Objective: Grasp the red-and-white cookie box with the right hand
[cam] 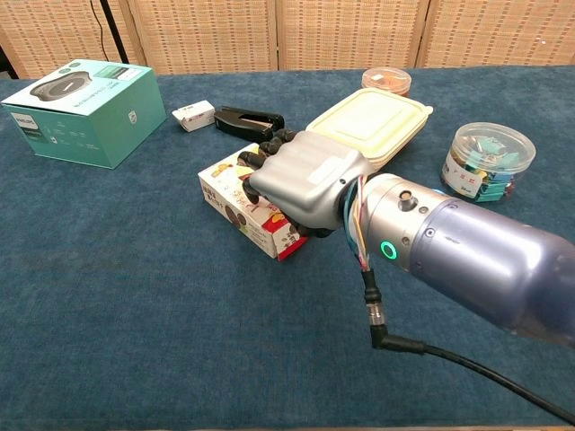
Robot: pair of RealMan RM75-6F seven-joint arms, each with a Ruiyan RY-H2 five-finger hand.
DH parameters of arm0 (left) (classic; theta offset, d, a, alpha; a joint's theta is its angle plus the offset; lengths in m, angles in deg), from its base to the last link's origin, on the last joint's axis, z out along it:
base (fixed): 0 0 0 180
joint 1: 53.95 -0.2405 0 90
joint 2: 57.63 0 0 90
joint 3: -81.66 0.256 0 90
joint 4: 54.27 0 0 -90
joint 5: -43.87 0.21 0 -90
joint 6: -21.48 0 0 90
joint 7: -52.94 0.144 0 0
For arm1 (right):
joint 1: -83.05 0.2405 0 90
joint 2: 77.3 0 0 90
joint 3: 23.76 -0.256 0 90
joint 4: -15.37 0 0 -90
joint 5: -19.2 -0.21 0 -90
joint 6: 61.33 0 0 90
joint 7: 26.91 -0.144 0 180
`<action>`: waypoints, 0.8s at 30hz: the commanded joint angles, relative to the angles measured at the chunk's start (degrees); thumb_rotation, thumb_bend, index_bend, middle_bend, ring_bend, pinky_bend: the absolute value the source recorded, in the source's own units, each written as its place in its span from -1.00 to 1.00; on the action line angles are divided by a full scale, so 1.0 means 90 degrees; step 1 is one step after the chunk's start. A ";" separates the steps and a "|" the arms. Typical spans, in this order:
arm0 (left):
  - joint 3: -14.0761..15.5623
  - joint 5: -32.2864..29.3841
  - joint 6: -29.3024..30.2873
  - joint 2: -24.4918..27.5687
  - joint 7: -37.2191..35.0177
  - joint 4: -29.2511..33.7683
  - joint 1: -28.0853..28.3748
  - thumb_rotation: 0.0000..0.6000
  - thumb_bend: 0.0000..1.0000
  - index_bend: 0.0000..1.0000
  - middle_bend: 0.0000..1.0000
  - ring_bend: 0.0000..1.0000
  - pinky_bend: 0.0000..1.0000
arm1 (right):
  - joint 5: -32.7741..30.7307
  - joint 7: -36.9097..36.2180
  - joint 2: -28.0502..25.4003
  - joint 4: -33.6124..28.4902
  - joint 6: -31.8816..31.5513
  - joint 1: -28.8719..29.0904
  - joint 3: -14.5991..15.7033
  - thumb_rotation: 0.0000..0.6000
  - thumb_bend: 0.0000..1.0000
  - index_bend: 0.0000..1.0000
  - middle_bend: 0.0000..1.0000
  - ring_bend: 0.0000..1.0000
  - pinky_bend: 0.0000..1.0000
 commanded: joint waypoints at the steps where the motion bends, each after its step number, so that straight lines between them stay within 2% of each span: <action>1: -0.0003 0.0004 -0.0007 -0.0004 0.0008 0.0001 -0.0001 1.00 -0.39 -1.00 -1.00 -1.00 -1.00 | 0.0037 -0.0022 0.0018 0.0029 0.0007 -0.0014 0.0020 1.00 1.00 -0.52 -1.00 -1.00 -1.00; 24: -0.0027 0.0017 -0.0035 0.0004 -0.0030 -0.0031 -0.0024 1.00 -0.39 -1.00 -1.00 -1.00 -1.00 | 0.0140 0.0172 0.0254 0.0279 0.0041 0.0043 -0.0071 1.00 1.00 -0.50 -1.00 -1.00 -1.00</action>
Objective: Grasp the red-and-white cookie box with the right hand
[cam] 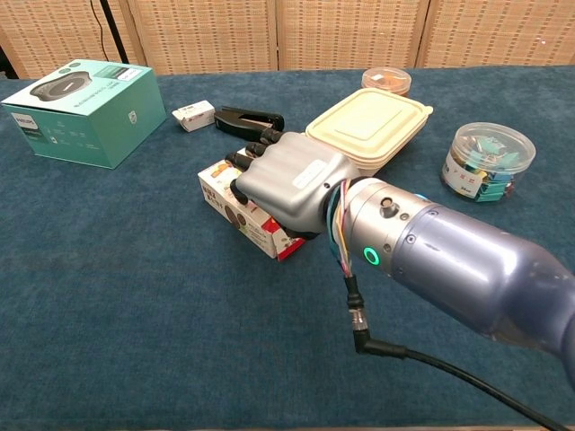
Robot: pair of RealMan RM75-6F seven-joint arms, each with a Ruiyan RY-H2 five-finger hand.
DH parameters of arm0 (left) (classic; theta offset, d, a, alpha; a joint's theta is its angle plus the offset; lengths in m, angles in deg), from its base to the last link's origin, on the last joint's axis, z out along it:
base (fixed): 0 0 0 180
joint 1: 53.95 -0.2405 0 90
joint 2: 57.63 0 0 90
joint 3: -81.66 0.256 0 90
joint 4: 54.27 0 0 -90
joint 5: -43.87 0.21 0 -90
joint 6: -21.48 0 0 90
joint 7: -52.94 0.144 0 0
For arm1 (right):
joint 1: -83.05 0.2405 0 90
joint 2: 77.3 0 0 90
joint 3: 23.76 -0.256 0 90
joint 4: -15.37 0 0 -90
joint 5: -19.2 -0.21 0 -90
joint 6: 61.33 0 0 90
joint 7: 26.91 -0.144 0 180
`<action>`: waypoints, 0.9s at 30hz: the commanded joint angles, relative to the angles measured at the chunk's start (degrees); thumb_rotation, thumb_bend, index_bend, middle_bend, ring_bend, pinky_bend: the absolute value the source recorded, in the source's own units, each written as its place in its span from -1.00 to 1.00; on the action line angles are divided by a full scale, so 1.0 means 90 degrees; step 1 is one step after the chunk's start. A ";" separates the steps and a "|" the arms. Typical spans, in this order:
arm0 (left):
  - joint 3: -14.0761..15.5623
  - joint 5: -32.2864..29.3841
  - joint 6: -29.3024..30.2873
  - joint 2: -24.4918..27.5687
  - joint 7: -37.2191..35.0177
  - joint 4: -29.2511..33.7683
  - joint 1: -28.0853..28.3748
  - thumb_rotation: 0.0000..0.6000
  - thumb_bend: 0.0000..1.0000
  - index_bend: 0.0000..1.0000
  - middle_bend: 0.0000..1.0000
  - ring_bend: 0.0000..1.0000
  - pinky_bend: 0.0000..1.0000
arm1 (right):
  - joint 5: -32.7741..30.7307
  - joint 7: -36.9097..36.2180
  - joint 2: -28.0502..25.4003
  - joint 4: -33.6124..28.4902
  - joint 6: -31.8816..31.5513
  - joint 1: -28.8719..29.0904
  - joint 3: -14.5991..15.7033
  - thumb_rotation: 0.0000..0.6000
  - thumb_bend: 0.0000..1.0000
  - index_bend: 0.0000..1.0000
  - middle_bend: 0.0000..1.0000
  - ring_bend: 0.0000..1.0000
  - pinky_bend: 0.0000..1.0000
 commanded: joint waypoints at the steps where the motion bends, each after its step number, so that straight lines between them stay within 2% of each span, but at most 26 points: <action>1: -0.0007 -0.0009 -0.0015 0.0007 -0.0019 -0.0004 0.0006 1.00 -0.39 -1.00 -1.00 -1.00 -1.00 | 0.0026 0.0023 -0.0004 0.0008 -0.0008 -0.0005 0.0023 1.00 1.00 -0.49 -1.00 -1.00 -1.00; 10: -0.0001 0.0021 -0.0041 0.0032 -0.0071 -0.0001 0.0006 1.00 -0.39 -1.00 -1.00 -1.00 -1.00 | 0.0233 0.0017 -0.0109 -0.0121 -0.0062 -0.0104 0.0173 1.00 1.00 -0.47 -1.00 -1.00 -1.00; 27: 0.0025 0.0132 -0.0096 0.0118 -0.0305 -0.0073 0.0017 1.00 -0.39 -1.00 -1.00 -1.00 -1.00 | 0.0233 0.0108 -0.0105 -0.0091 -0.0008 -0.0150 0.0173 1.00 1.00 -0.39 -1.00 -1.00 -1.00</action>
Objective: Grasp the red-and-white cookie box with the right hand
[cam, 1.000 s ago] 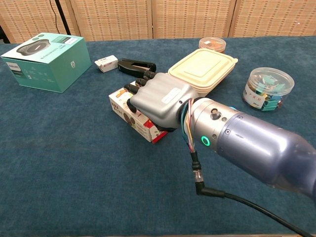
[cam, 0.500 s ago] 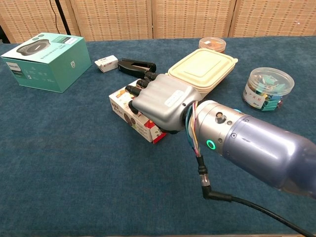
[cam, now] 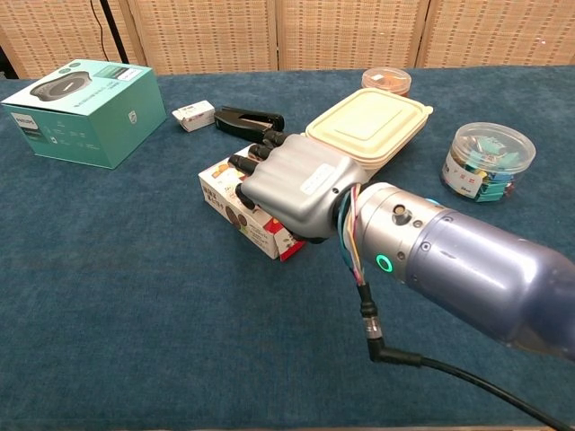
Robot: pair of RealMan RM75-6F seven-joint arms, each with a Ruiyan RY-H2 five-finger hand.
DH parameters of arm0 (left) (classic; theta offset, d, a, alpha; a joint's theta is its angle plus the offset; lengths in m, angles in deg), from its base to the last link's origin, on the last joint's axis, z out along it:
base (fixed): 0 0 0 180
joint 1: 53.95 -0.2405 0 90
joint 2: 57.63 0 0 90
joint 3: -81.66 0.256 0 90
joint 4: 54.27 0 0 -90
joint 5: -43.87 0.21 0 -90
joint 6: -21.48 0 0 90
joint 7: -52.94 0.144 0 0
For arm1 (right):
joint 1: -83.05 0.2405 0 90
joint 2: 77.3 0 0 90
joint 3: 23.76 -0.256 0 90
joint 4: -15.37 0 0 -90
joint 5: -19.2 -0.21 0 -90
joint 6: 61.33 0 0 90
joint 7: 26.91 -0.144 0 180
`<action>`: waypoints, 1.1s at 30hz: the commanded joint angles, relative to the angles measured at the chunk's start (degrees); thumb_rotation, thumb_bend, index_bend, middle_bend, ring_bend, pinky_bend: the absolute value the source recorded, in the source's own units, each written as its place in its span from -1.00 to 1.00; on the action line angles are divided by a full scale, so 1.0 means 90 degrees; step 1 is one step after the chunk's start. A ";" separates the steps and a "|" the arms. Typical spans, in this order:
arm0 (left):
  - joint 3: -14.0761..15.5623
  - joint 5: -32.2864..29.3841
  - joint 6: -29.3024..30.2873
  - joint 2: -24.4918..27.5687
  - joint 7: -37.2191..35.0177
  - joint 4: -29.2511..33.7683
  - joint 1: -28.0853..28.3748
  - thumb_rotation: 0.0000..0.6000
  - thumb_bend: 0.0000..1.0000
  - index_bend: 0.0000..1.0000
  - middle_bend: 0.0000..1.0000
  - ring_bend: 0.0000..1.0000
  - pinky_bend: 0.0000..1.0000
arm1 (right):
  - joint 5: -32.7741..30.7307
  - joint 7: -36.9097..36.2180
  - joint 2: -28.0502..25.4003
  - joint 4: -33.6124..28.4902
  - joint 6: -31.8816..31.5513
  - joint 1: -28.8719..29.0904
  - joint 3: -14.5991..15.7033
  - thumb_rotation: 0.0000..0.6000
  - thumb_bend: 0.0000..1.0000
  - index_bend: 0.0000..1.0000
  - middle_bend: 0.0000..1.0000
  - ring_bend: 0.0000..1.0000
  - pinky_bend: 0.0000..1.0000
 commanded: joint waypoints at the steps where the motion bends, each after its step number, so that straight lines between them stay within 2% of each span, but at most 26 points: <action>1: 0.0001 0.0009 -0.0001 0.0006 -0.0022 -0.0004 0.0001 1.00 -0.39 -1.00 -1.00 -1.00 -1.00 | 0.0024 0.0035 -0.0020 -0.0013 -0.0013 -0.0012 0.0025 1.00 1.00 -0.38 -1.00 -1.00 -1.00; 13: 0.0018 0.0062 0.0028 0.0038 -0.0128 -0.0038 -0.0024 1.00 -0.39 -1.00 -1.00 -1.00 -1.00 | 0.0147 0.0234 -0.0209 -0.0130 -0.0127 -0.0091 0.0136 1.00 1.00 -0.32 -1.00 -1.00 -1.00; 25: 0.0043 0.0122 0.0024 0.0051 -0.0176 -0.0064 -0.0031 1.00 -0.39 -1.00 -1.00 -1.00 -1.00 | 0.0061 0.0453 0.0155 0.0046 -0.0053 0.0045 -0.0047 1.00 1.00 -0.34 -1.00 -1.00 -1.00; 33: 0.0053 0.0158 0.0022 0.0054 -0.0184 -0.0081 -0.0028 1.00 -0.39 -1.00 -1.00 -1.00 -1.00 | 0.0027 0.0518 0.0171 0.0066 -0.0085 0.0065 -0.0124 1.00 1.00 -0.35 -1.00 -1.00 -1.00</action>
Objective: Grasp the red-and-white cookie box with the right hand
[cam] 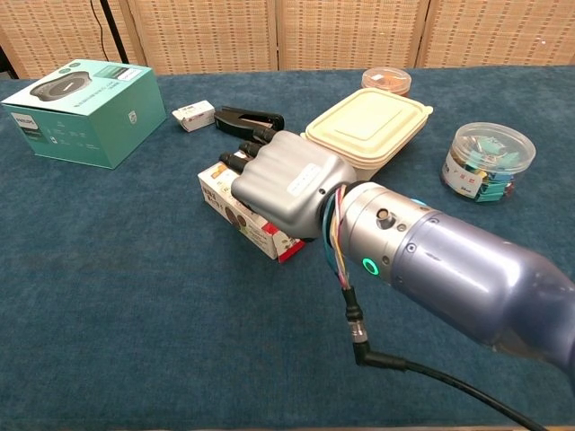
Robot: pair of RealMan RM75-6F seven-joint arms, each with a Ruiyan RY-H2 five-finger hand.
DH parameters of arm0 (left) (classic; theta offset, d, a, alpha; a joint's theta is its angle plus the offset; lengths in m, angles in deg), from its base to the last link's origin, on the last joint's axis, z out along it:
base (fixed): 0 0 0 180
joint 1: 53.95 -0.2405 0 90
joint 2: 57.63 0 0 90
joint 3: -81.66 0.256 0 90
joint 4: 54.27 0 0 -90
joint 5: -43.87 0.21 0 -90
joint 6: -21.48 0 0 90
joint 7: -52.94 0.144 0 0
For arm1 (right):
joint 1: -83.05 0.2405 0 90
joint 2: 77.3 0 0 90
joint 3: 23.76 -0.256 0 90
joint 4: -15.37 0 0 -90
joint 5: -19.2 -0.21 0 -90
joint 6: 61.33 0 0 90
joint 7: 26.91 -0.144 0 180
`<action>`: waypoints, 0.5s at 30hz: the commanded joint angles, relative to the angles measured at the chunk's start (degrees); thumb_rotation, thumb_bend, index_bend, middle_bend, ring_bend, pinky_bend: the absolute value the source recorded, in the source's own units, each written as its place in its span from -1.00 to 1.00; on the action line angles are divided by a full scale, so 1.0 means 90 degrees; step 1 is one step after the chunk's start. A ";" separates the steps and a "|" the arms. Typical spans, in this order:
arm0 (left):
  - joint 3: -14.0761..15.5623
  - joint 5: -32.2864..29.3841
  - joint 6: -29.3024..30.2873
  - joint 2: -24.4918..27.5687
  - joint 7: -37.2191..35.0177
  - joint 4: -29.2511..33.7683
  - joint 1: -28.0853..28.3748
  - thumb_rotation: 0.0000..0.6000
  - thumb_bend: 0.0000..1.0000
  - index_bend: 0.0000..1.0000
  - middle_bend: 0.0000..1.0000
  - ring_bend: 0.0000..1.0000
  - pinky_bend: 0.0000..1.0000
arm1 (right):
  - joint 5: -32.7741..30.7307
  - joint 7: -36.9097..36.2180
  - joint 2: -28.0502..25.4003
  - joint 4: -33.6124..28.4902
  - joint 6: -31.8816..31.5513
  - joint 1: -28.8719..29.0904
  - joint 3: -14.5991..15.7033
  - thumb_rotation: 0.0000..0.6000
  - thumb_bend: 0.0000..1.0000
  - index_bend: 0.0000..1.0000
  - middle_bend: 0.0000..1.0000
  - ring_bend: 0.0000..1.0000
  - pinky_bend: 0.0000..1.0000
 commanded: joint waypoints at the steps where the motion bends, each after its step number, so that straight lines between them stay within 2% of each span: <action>1: 0.0000 0.0000 0.0000 -0.0003 0.0008 0.0003 0.0001 1.00 -0.39 -1.00 -1.00 -1.00 -1.00 | -0.0001 -0.0007 -0.0008 -0.0002 -0.0001 0.0004 -0.0019 1.00 1.00 -0.35 -1.00 -1.00 -1.00; 7: 0.0005 -0.0009 -0.0005 -0.0015 0.0065 0.0024 0.0000 1.00 -0.39 -1.00 -1.00 -1.00 -1.00 | 0.0008 0.0035 -0.0044 -0.0100 -0.0032 0.0085 -0.0195 1.00 1.00 -0.35 -1.00 -1.00 -1.00; 15: 0.0010 0.0003 -0.0003 -0.0020 0.0088 0.0030 0.0000 1.00 -0.39 -1.00 -1.00 -1.00 -1.00 | -0.0074 0.0086 0.0021 -0.0051 -0.0027 0.0127 -0.0213 1.00 1.00 -0.35 -1.00 -1.00 -1.00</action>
